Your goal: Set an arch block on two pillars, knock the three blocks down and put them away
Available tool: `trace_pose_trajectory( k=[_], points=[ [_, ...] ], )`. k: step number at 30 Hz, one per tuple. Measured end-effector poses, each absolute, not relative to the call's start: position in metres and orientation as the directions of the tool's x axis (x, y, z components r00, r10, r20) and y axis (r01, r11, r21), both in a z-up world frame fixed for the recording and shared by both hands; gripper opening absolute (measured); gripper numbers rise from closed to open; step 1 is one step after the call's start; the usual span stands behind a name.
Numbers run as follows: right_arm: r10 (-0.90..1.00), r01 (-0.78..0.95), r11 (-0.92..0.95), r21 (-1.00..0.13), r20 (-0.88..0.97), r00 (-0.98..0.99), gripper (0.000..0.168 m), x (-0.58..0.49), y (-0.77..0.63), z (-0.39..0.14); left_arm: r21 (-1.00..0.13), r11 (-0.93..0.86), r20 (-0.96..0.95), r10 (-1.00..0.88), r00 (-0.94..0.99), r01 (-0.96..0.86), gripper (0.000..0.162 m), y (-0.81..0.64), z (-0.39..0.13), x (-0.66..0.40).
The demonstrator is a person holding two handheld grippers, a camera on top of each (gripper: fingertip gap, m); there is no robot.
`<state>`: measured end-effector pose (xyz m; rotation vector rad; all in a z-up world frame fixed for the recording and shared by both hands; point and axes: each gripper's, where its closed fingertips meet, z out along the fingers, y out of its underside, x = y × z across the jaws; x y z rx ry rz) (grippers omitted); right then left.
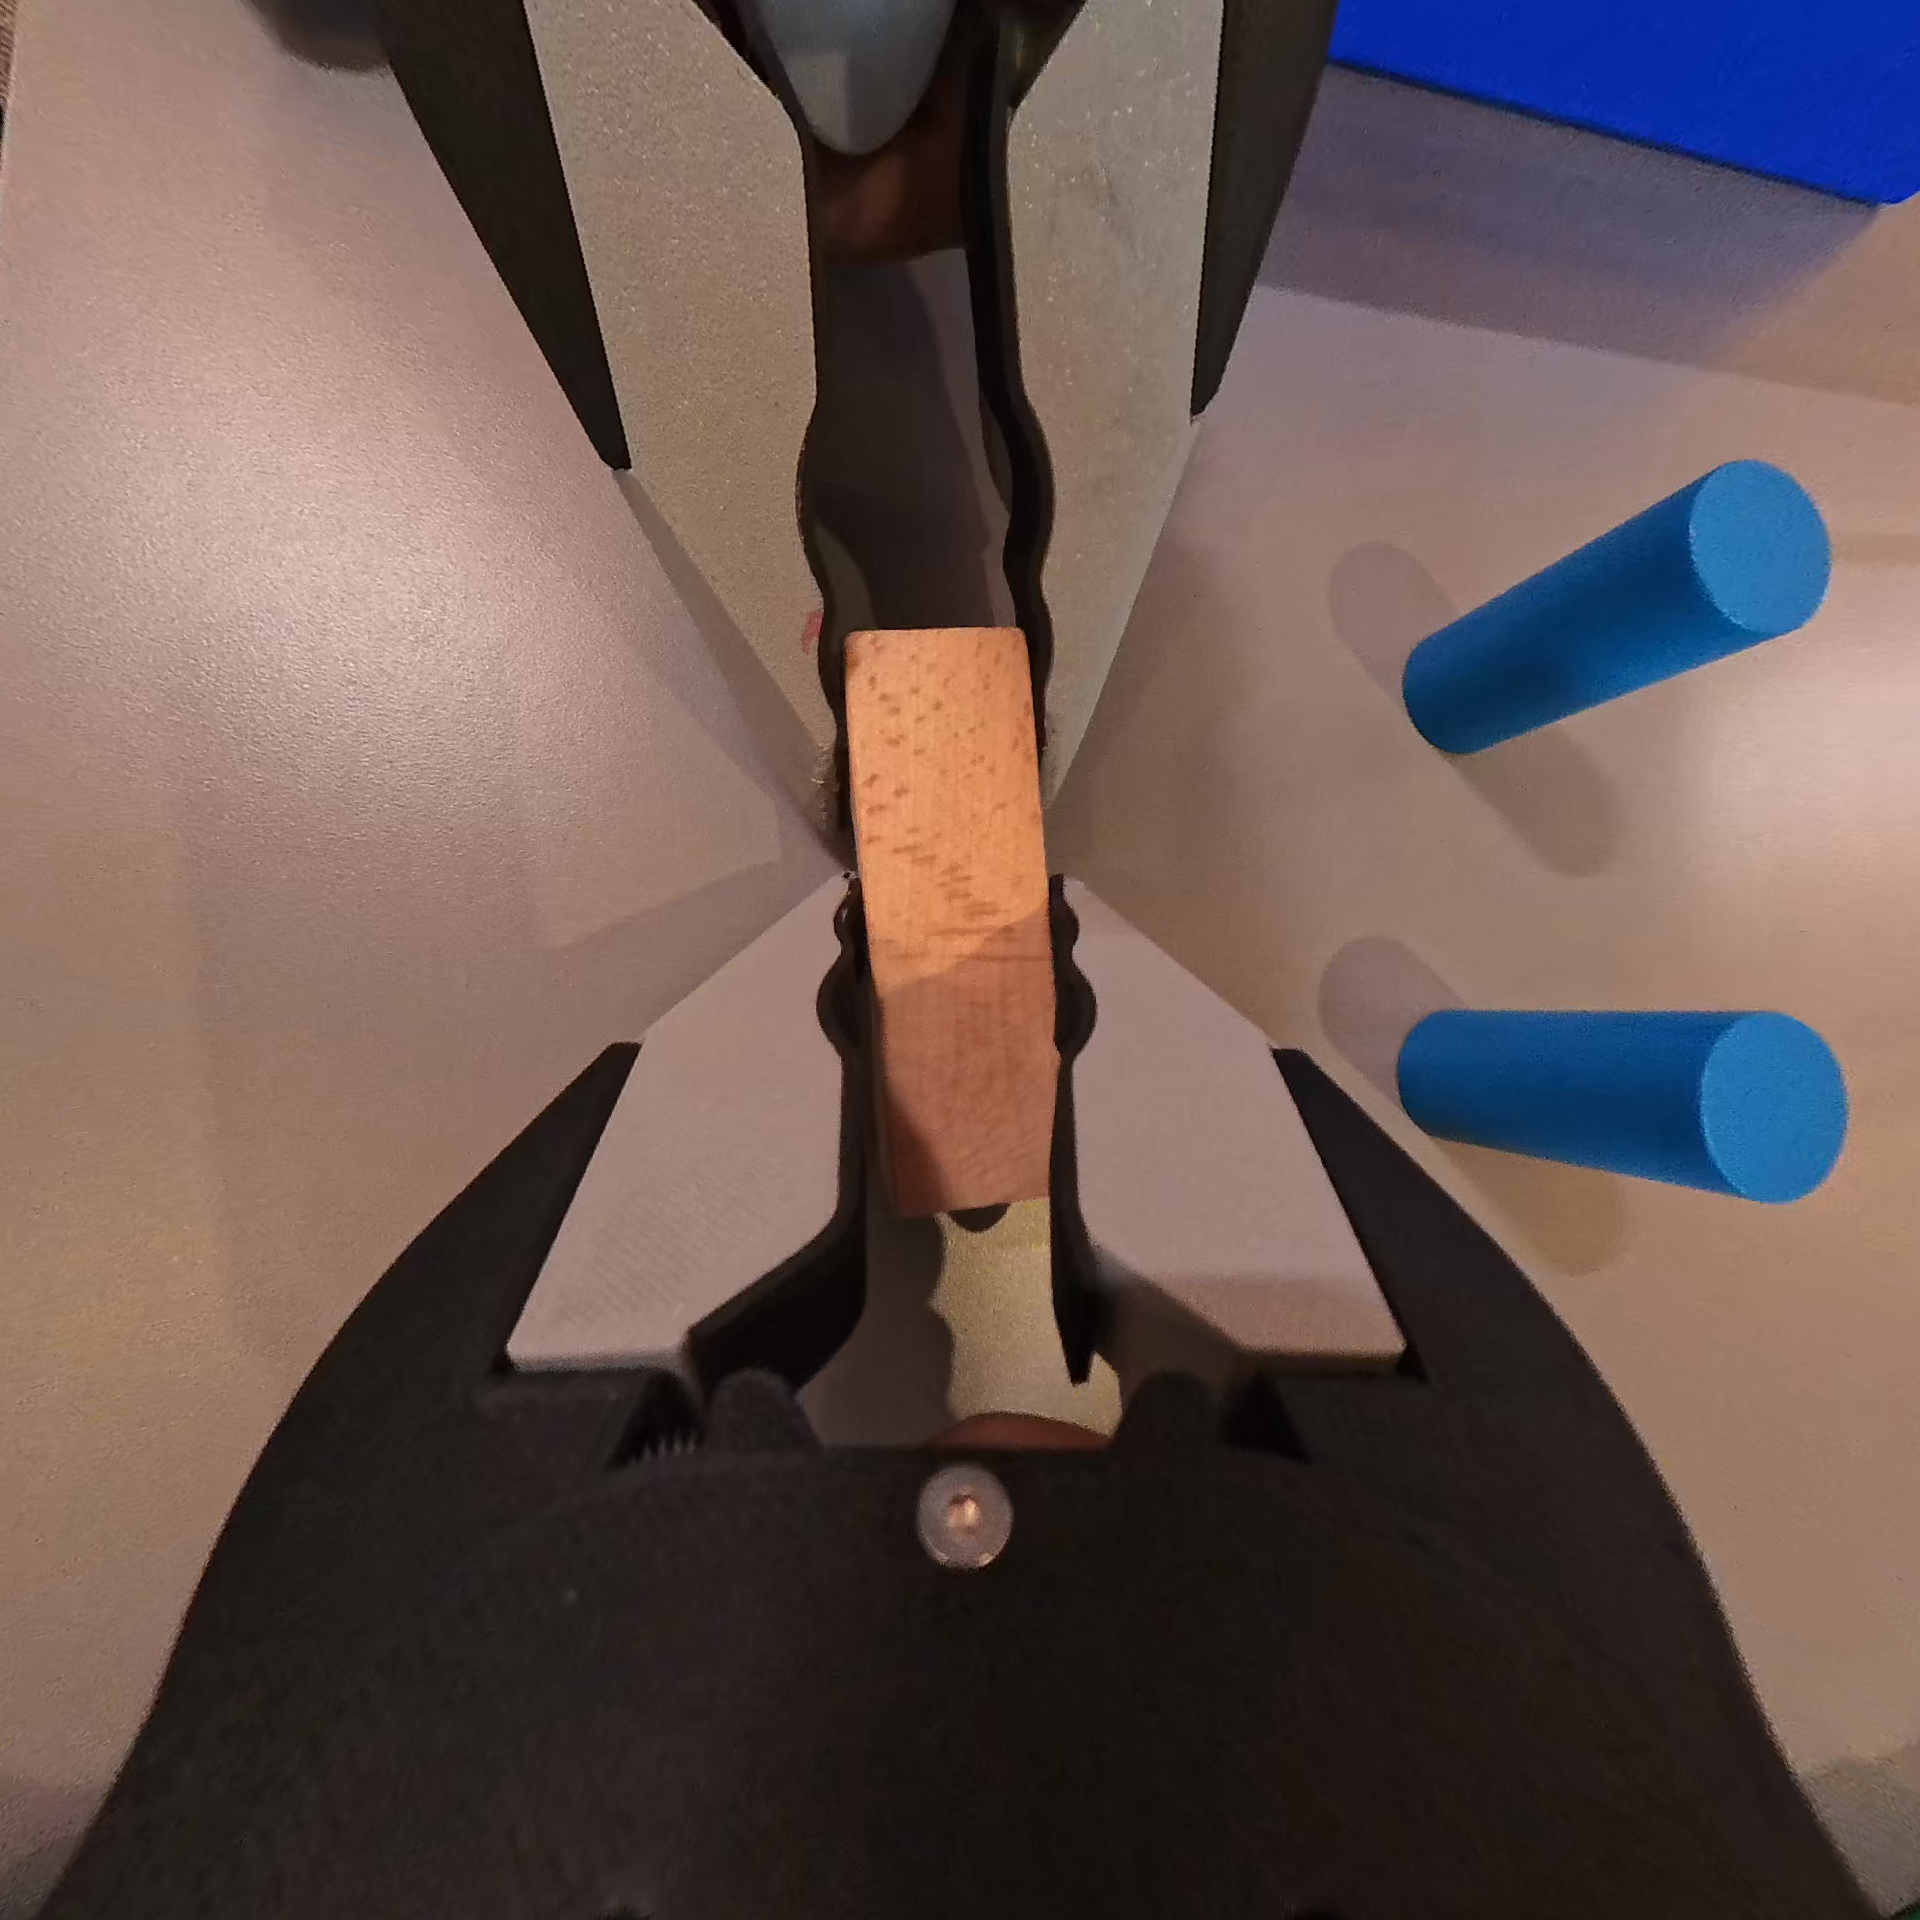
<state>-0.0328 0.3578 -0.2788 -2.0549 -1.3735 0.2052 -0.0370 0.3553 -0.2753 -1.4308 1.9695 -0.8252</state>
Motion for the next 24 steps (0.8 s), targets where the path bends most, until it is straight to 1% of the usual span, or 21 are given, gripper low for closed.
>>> trace_pose_trajectory(
  k=[6, 14, 15, 16, 17, 18, 20, 21, 22, 24],
  points=[
    [0.875, 0.753, -0.228, -0.617, 0.21, 0.437, 0.033, -0.037, 0.357, -0.275, -0.753, 0.246, -0.093, -0.958, -0.271, -0.611, 0.032, 0.354, -0.276, -0.037],
    [0.875, 0.746, -0.24, -0.621, 0.194, 0.443, 0.031, -0.037, 0.356, -0.274, -0.76, 0.23, -0.081, -0.961, -0.263, -0.608, 0.032, 0.354, -0.274, -0.036],
    [0.874, 0.742, -0.242, -0.625, 0.191, 0.447, 0.032, -0.036, 0.356, -0.272, -0.769, 0.224, -0.088, -0.965, -0.247, -0.599, 0.034, 0.356, -0.272, -0.034],
    [0.871, 0.737, -0.243, -0.63, 0.194, 0.452, 0.032, -0.034, 0.357, -0.27, -0.791, 0.21, -0.097, -0.97, -0.221, -0.575, 0.039, 0.359, -0.265, -0.031],
    [0.862, 0.731, -0.243, -0.637, 0.205, 0.465, 0.032, -0.031, 0.359, -0.267, -0.83, 0.186, -0.098, -0.977, -0.192, -0.526, 0.046, 0.361, -0.253, -0.027],
    [0.852, 0.72, -0.243, -0.65, 0.213, 0.478, 0.032, -0.028, 0.361, -0.262, -0.877, 0.156, -0.086, -0.981, -0.173, -0.455, 0.049, 0.361, -0.236, -0.023],
    [0.835, 0.69, -0.245, -0.682, 0.213, 0.507, 0.032, -0.022, 0.364, -0.252, -0.955, 0.1, -0.056, -0.985, -0.163, -0.279, 0.049, 0.36, -0.198, -0.022],
    [0.825, 0.675, -0.243, -0.697, 0.217, 0.522, 0.032, -0.019, 0.365, -0.246, -0.977, 0.087, -0.059, -0.988, -0.141, -0.197, 0.048, 0.363, -0.181, -0.025],
    [0.815, 0.659, -0.239, -0.713, 0.222, 0.535, 0.032, -0.015, 0.367, -0.241, -0.988, 0.088, -0.078, -0.994, -0.083, -0.125, 0.042, 0.373, -0.167, -0.028],
    [0.797, 0.622, -0.229, -0.749, 0.223, 0.562, 0.032, -0.008, 0.372, -0.227, -0.994, 0.109, -0.109, -0.99, 0.093, -0.006, 0.03, 0.401, -0.142, -0.04]
  ],
)
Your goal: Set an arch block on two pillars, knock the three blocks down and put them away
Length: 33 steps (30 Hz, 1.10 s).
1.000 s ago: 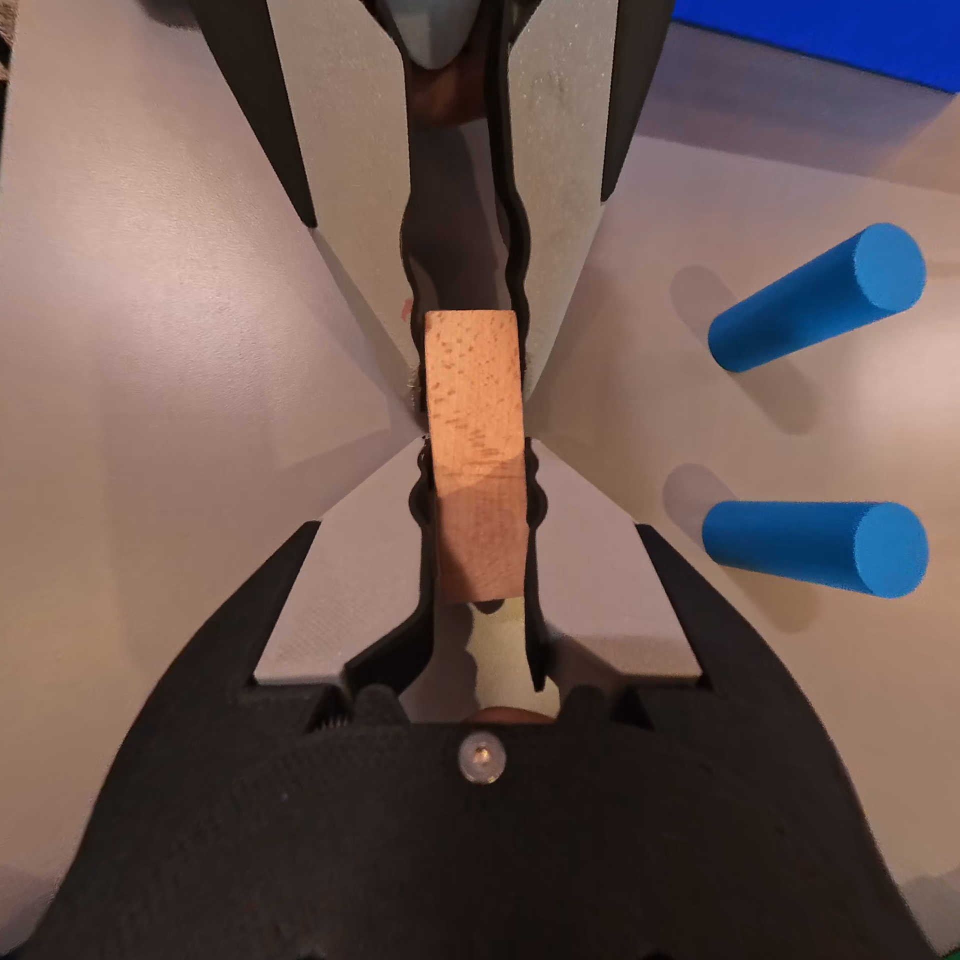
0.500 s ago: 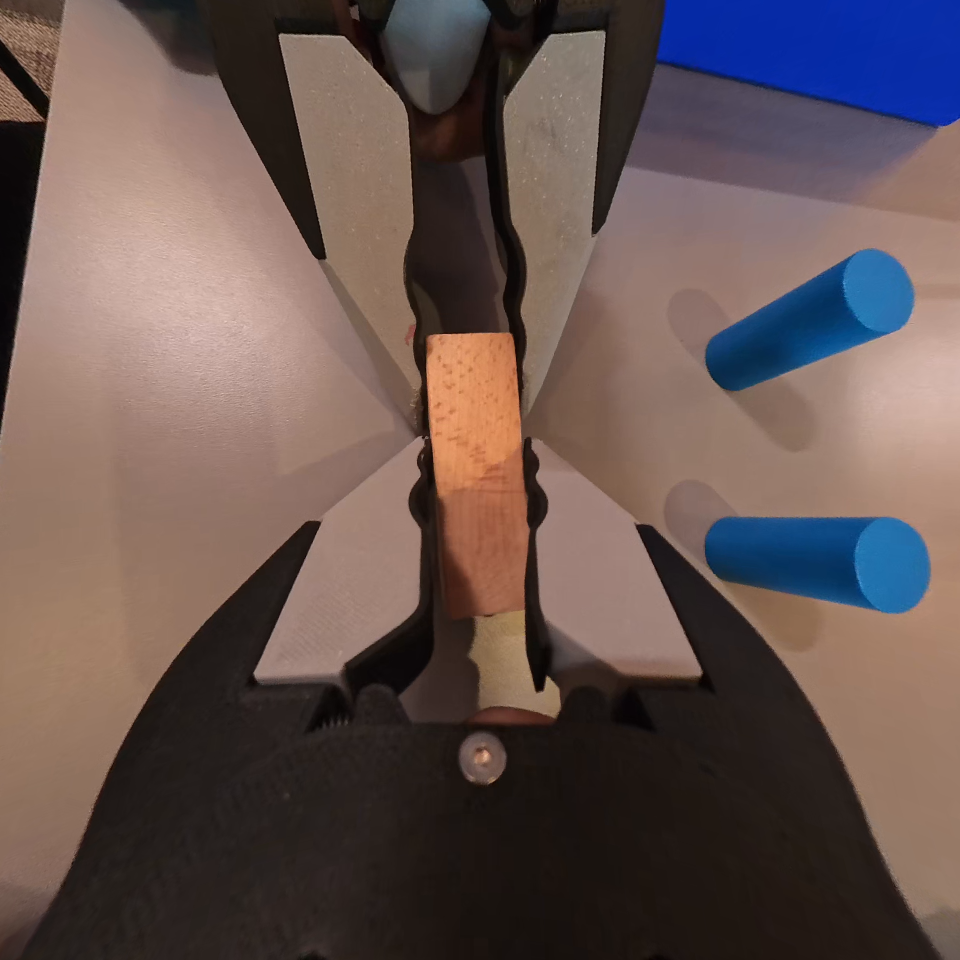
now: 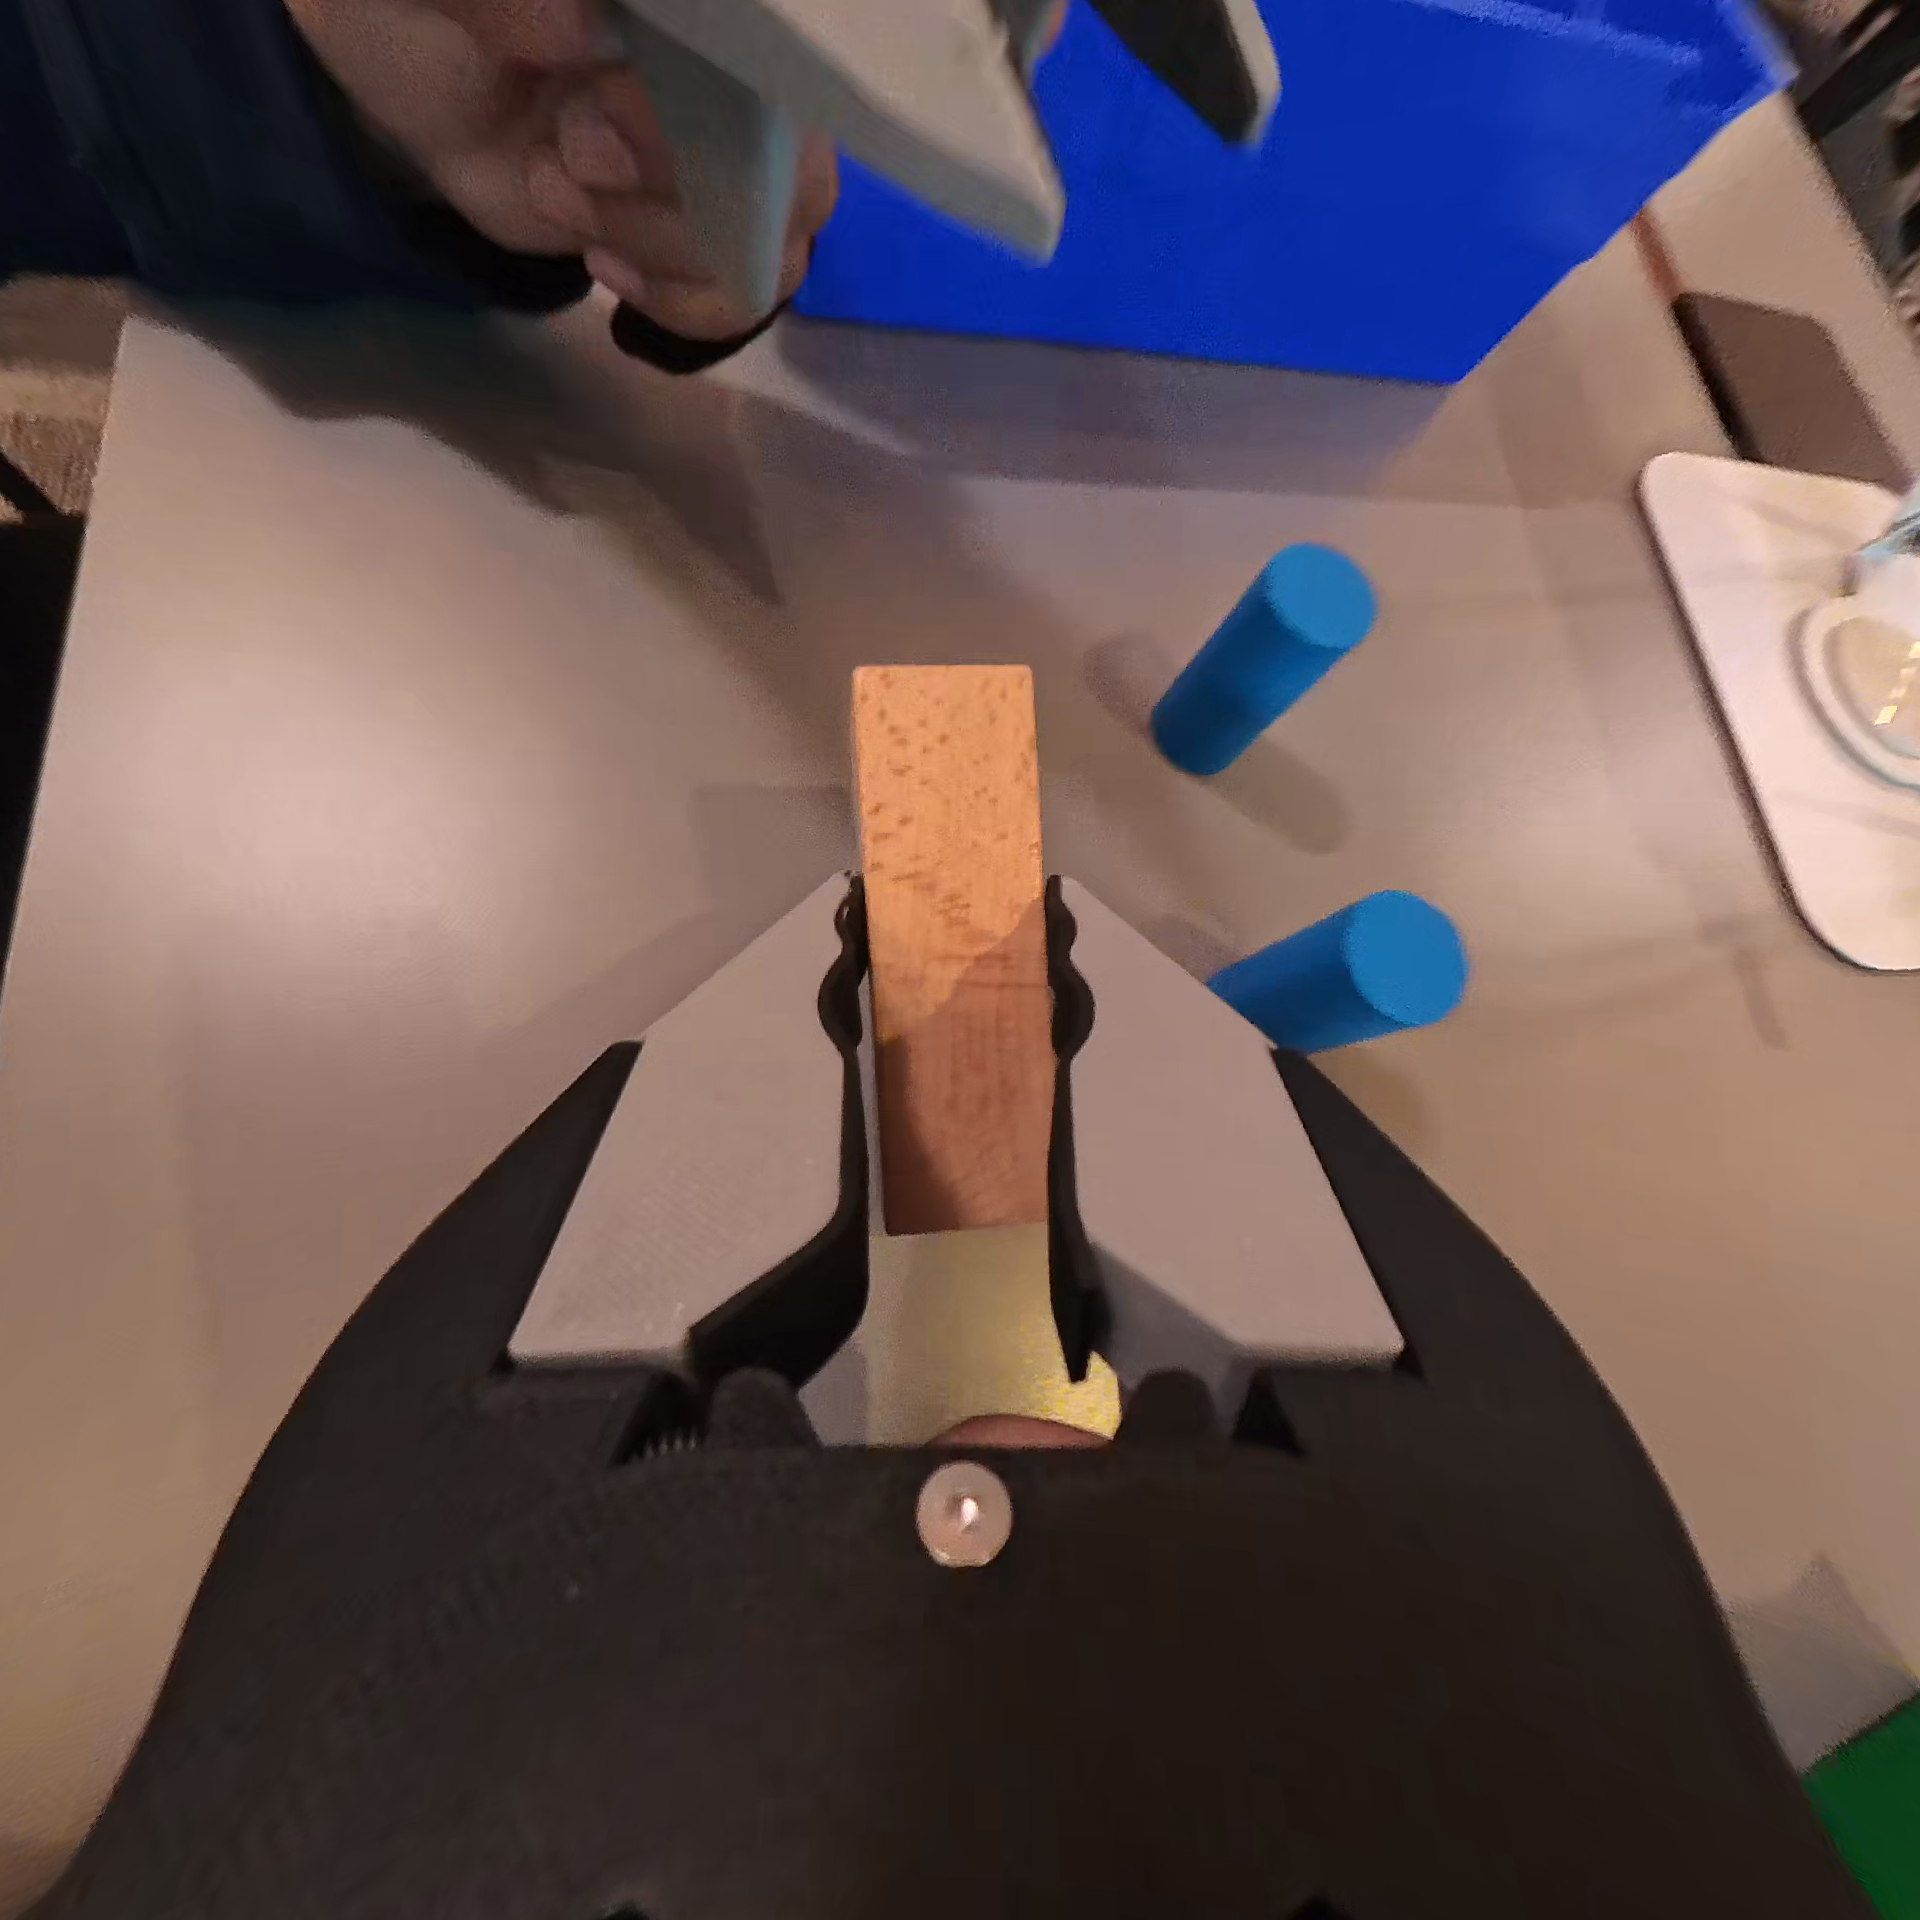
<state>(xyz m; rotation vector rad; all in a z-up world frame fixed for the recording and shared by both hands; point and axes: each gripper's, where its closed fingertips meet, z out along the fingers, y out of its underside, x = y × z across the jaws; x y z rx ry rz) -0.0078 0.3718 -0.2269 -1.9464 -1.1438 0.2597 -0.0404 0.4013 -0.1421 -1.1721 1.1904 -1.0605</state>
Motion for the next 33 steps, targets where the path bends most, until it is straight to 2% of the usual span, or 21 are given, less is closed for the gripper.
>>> trace_pose_trajectory(
  k=[1, 4, 9, 14, 18, 27, 33],
  points=[
    [0.79, 0.608, -0.226, -0.761, 0.222, 0.572, 0.032, -0.005, 0.376, -0.219, -0.993, 0.116, -0.108, -0.98, 0.169, 0.034, 0.024, 0.414, -0.134, -0.047],
    [0.76, 0.626, -0.229, -0.745, 0.265, 0.593, 0.032, 0.003, 0.397, -0.197, -0.989, 0.137, -0.112, -0.938, 0.328, 0.054, 0.022, 0.438, -0.125, -0.058],
    [0.733, 0.653, -0.34, -0.677, 0.245, 0.635, 0.031, 0.015, 0.437, -0.176, -0.983, 0.119, -0.177, -0.835, 0.521, -0.142, 0.012, 0.471, -0.153, -0.06],
    [0.754, 0.683, -0.398, -0.612, 0.205, 0.624, 0.031, 0.014, 0.462, -0.178, -0.941, 0.031, -0.216, -0.819, 0.532, -0.336, 0.0, 0.482, -0.201, -0.05],
    [0.781, 0.694, -0.409, -0.593, 0.165, 0.602, 0.031, 0.009, 0.47, -0.189, -0.908, -0.05, -0.208, -0.808, 0.551, -0.416, 0.0, 0.495, -0.226, -0.052],
    [0.807, 0.726, -0.409, -0.552, 0.153, 0.571, 0.031, 0.007, 0.477, -0.206, -0.897, -0.13, -0.182, -0.763, 0.62, -0.423, 0.0, 0.521, -0.232, -0.059],
    [0.797, 0.735, -0.408, -0.541, 0.182, 0.576, 0.031, 0.011, 0.476, -0.201, -0.87, -0.276, -0.014, -0.815, 0.58, -0.409, 0.0, 0.527, -0.247, -0.047]
  ],
)
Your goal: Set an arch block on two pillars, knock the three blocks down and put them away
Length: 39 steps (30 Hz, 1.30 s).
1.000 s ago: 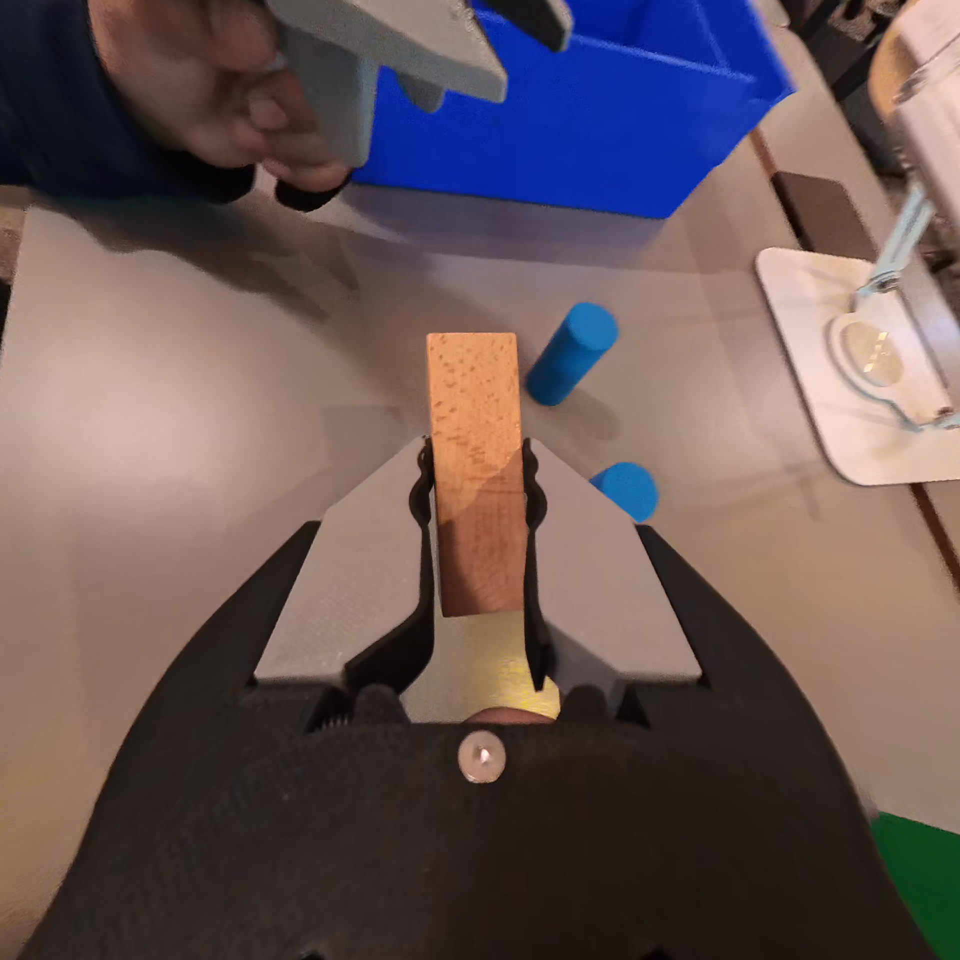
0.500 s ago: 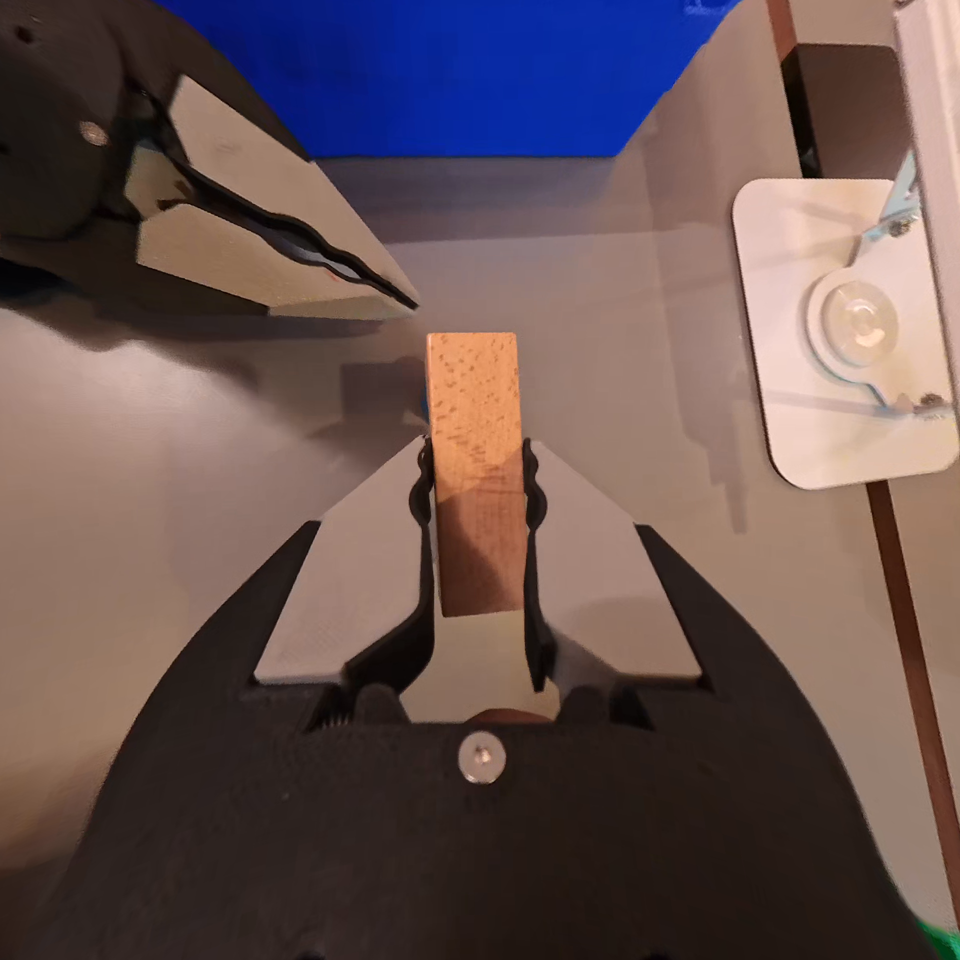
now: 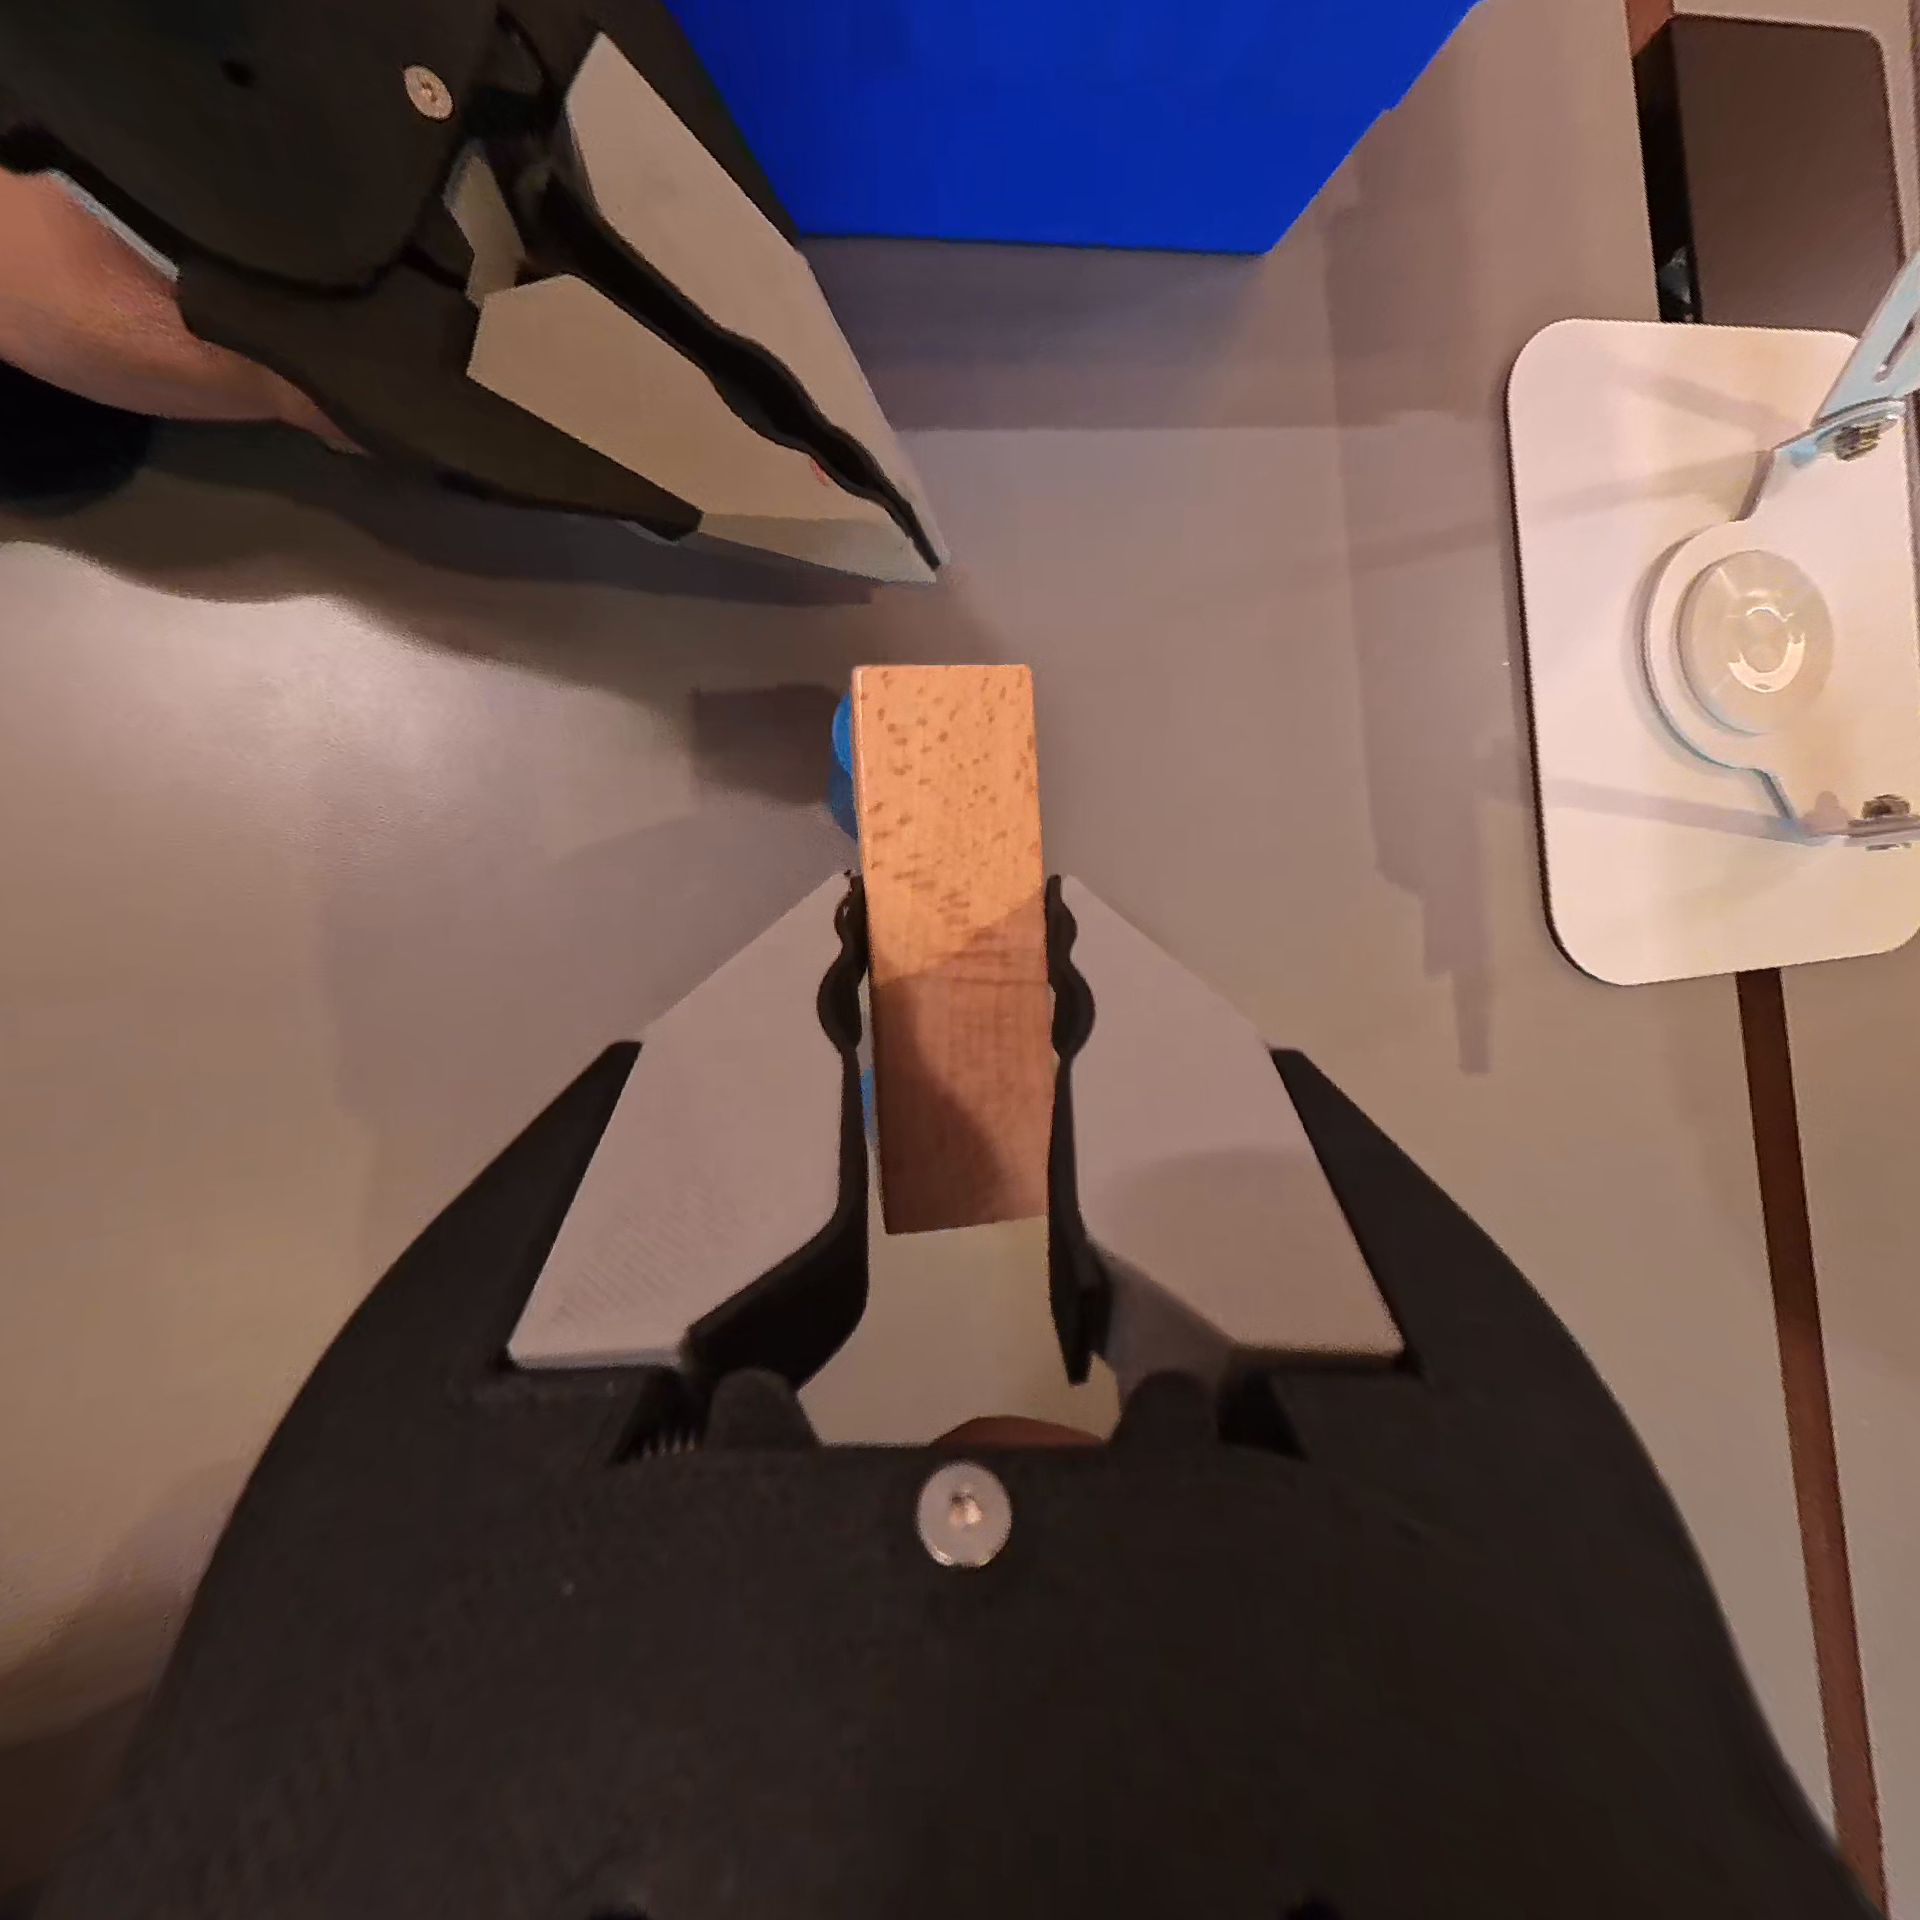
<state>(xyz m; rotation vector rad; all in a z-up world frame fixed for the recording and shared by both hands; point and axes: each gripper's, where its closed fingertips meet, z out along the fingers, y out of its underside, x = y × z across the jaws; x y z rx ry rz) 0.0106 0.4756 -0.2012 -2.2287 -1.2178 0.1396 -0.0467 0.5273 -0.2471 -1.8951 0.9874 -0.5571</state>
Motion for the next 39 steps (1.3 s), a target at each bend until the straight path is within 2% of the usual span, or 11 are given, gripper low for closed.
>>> trace_pose_trajectory(
  k=[12, 39],
  points=[
    [0.789, 0.746, -0.432, -0.507, 0.188, 0.584, 0.032, 0.016, 0.477, -0.209, -0.851, -0.269, 0.005, -0.863, 0.505, -0.452, 0.0, 0.508, -0.253, -0.033],
    [0.788, 0.753, -0.445, -0.484, 0.188, 0.586, 0.031, 0.017, 0.478, -0.215, -0.844, -0.243, -0.016, -0.879, 0.477, -0.478, 0.0, 0.498, -0.255, -0.025]
  ],
)
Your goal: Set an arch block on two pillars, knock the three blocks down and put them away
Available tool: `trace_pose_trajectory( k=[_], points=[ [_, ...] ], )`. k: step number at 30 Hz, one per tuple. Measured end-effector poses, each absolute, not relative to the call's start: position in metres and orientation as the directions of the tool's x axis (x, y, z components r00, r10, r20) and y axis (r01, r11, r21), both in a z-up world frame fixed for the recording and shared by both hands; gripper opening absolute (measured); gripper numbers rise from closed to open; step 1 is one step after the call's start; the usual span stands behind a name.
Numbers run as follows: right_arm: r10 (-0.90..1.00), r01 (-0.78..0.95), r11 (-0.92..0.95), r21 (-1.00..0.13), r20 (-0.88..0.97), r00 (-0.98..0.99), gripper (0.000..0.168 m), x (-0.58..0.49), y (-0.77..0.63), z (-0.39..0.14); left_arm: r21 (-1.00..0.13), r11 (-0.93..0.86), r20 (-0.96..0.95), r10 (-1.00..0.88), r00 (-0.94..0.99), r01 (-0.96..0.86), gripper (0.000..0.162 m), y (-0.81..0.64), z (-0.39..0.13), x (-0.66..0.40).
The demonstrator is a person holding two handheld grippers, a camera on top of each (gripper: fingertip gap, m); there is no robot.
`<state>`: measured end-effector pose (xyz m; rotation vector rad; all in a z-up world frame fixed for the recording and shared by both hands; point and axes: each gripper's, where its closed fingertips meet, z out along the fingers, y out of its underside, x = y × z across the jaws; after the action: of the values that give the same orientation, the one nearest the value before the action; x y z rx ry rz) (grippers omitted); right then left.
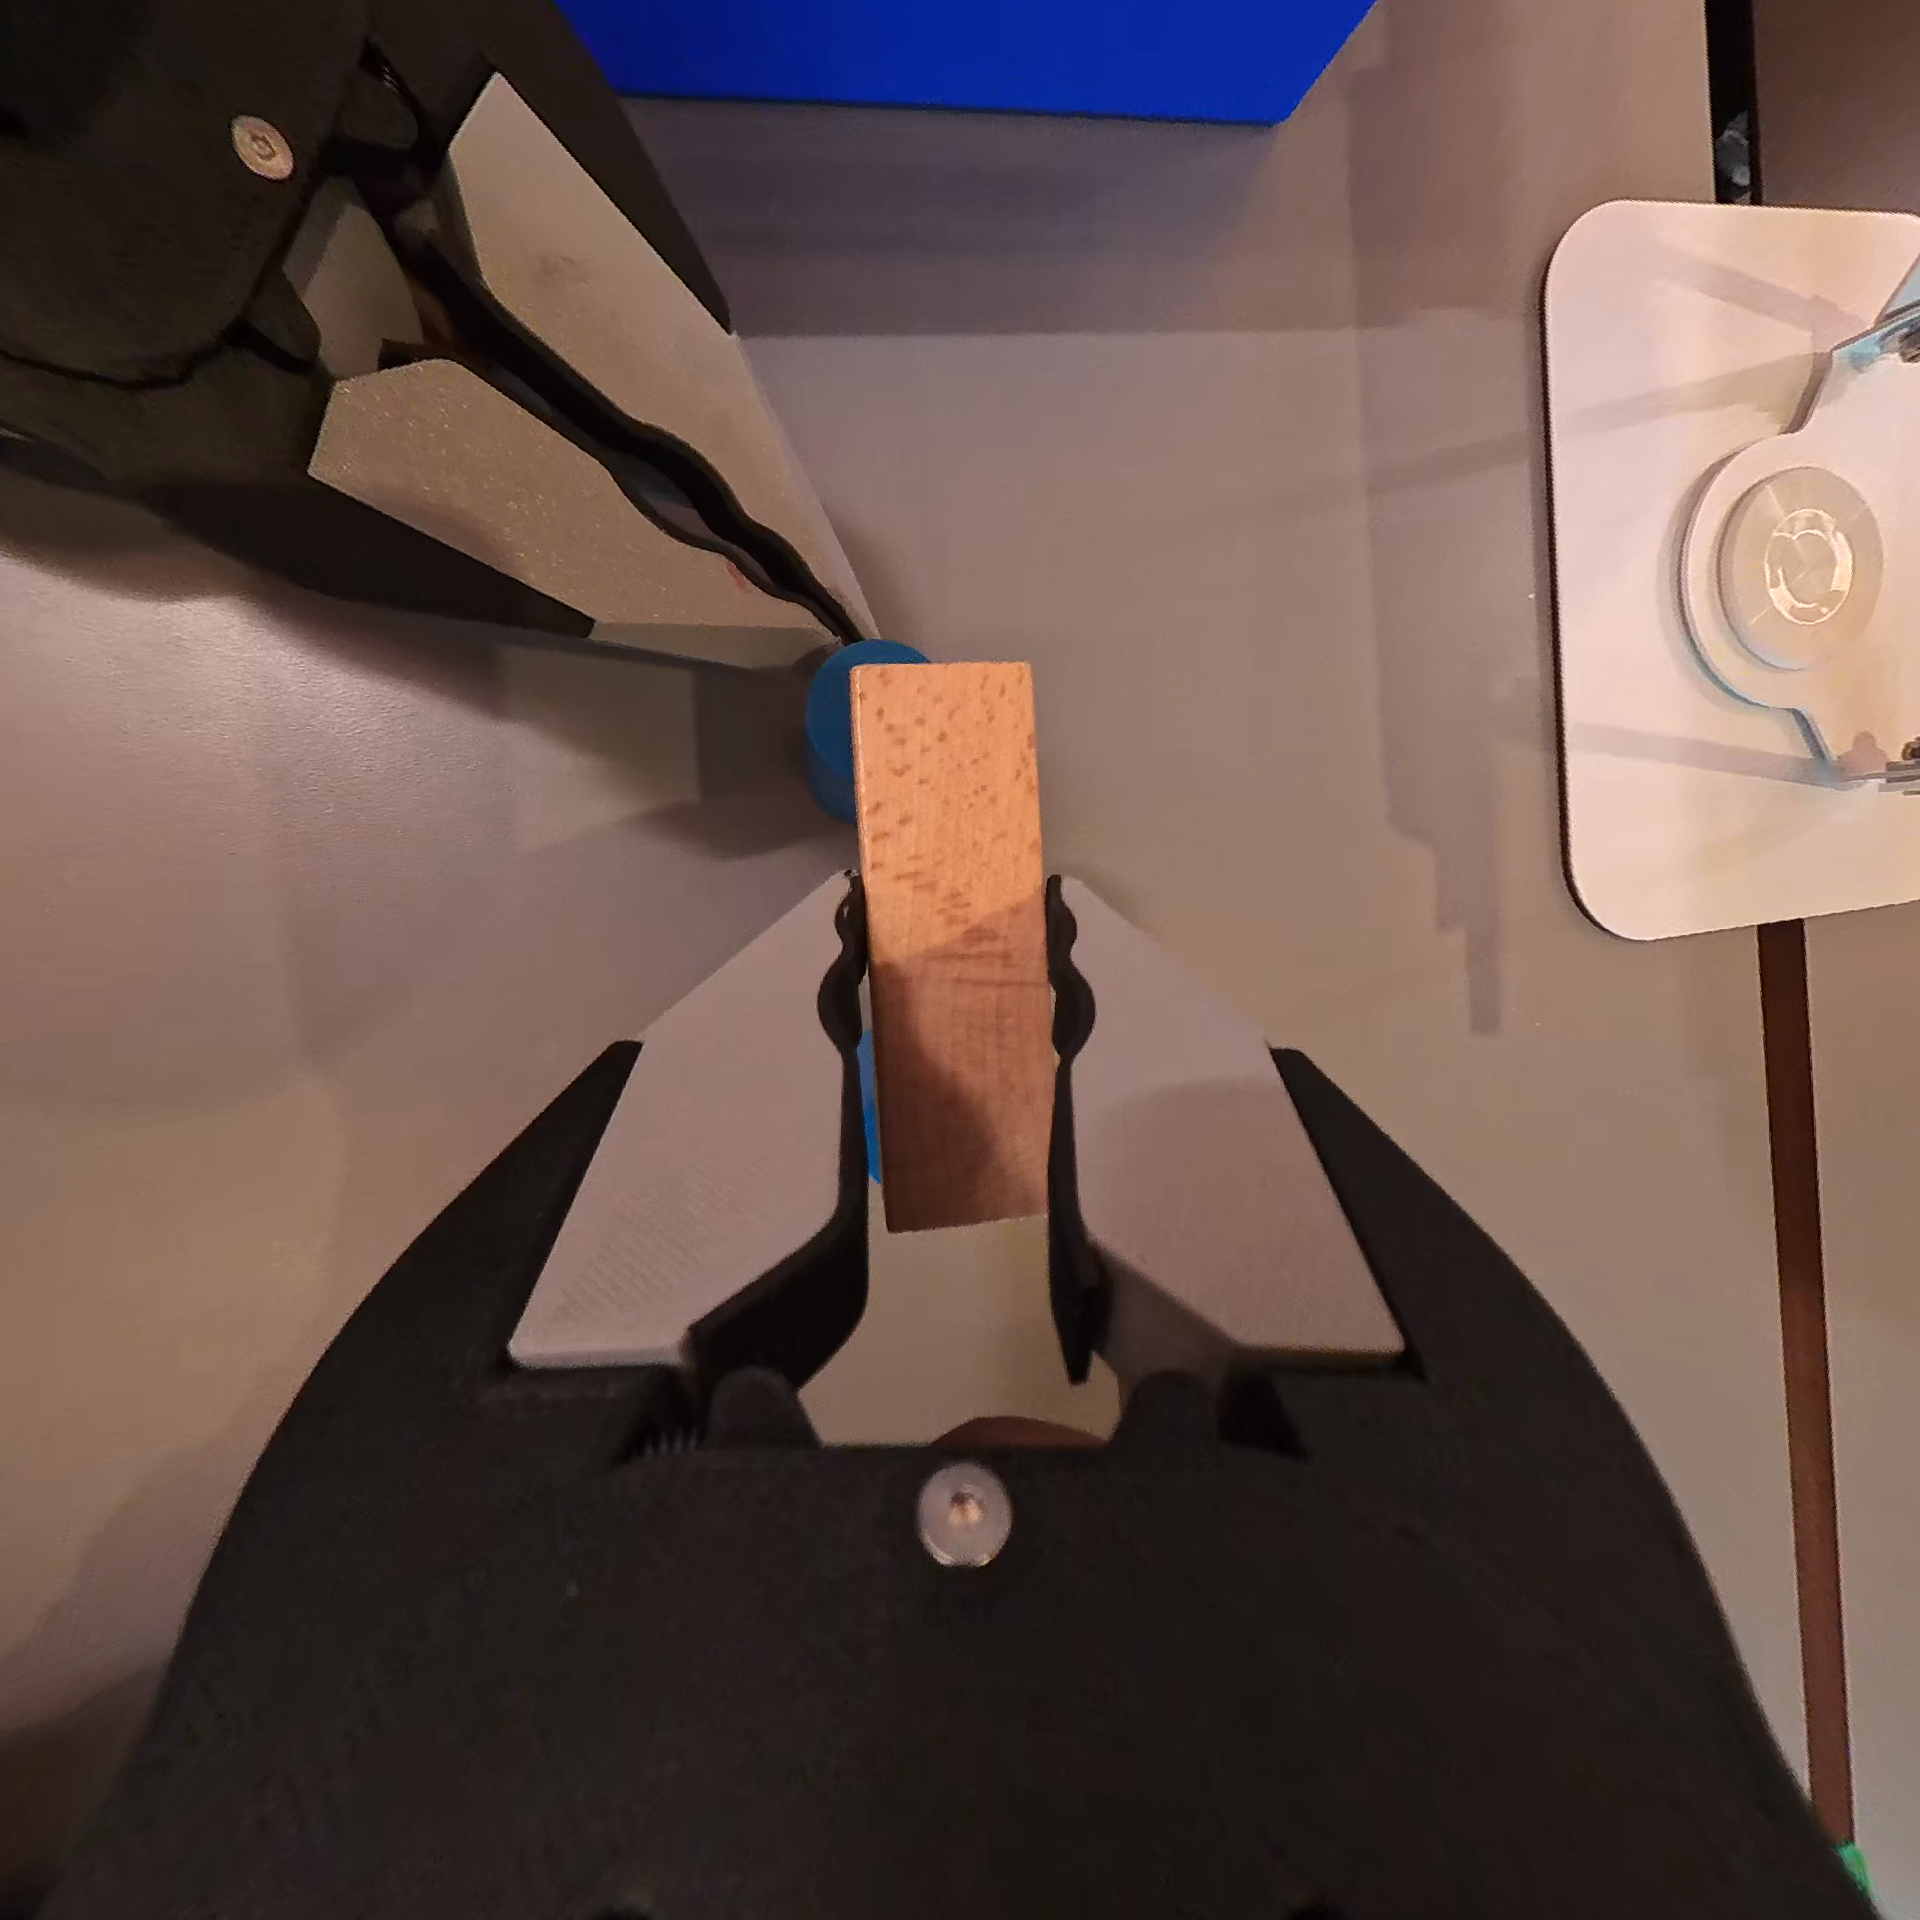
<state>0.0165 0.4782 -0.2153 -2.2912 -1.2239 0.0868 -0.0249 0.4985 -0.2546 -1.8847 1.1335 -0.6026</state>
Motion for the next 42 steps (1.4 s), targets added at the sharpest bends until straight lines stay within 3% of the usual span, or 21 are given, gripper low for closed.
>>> trace_pose_trajectory(
  k=[30, 42],
  points=[
    [0.801, 0.762, -0.445, -0.471, 0.171, 0.574, 0.031, 0.017, 0.475, -0.22, -0.844, -0.245, -0.011, -0.881, 0.472, -0.478, 0.0, 0.495, -0.255, -0.021],
    [0.787, 0.723, -0.408, -0.557, 0.187, 0.588, 0.034, 0.02, 0.472, -0.192, -0.844, -0.263, 0.014, -0.882, 0.471, -0.466, 0.003, 0.493, -0.255, -0.023]
  ],
)
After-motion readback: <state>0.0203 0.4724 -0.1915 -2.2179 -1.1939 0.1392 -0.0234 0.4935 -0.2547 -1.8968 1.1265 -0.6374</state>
